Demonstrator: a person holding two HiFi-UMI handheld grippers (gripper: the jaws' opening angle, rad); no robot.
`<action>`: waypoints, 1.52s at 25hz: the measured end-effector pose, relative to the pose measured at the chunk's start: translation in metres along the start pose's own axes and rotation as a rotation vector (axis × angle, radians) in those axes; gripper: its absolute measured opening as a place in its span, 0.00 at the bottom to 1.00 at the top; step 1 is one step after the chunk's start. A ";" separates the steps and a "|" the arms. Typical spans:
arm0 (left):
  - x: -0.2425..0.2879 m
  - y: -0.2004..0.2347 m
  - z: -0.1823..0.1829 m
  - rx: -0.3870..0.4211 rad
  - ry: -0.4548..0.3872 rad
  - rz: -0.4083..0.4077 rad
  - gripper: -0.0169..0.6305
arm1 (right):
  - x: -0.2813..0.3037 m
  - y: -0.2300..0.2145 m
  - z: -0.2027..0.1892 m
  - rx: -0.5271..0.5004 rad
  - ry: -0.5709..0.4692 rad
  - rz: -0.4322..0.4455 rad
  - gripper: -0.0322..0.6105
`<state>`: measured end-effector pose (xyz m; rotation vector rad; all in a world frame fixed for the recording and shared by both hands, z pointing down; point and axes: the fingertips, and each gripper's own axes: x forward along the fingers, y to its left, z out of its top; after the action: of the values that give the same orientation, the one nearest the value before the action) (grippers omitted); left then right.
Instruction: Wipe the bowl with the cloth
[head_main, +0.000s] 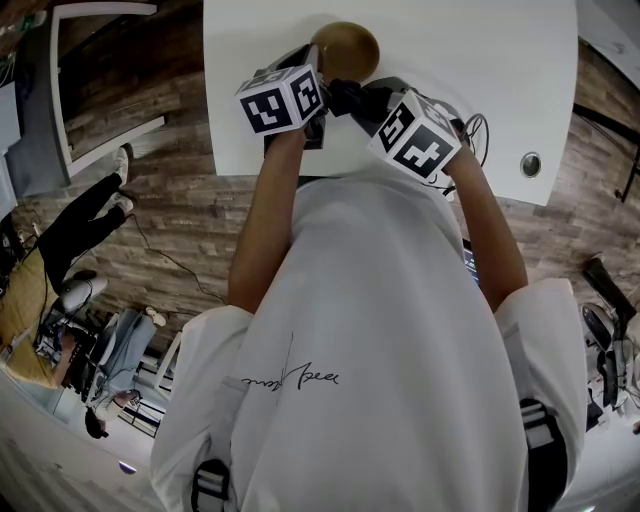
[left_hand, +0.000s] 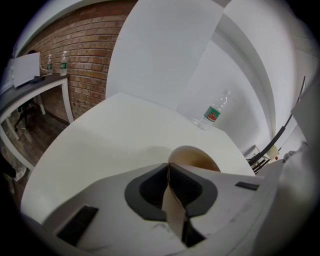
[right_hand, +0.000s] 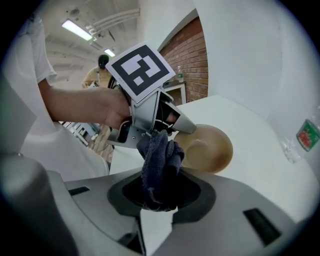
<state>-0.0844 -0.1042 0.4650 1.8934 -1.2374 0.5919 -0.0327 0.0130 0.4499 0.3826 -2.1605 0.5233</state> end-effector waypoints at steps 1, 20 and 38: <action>0.000 0.000 0.000 0.000 0.001 0.000 0.05 | 0.000 0.000 -0.001 0.018 -0.006 0.005 0.19; 0.001 -0.001 0.000 0.003 -0.003 -0.012 0.05 | -0.021 -0.025 -0.014 0.140 -0.038 -0.042 0.19; -0.009 0.003 0.005 0.027 -0.058 -0.007 0.20 | -0.042 -0.044 -0.024 0.142 -0.049 -0.126 0.19</action>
<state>-0.0910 -0.1040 0.4571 1.9493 -1.2647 0.5561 0.0274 -0.0099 0.4397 0.6113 -2.1352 0.6025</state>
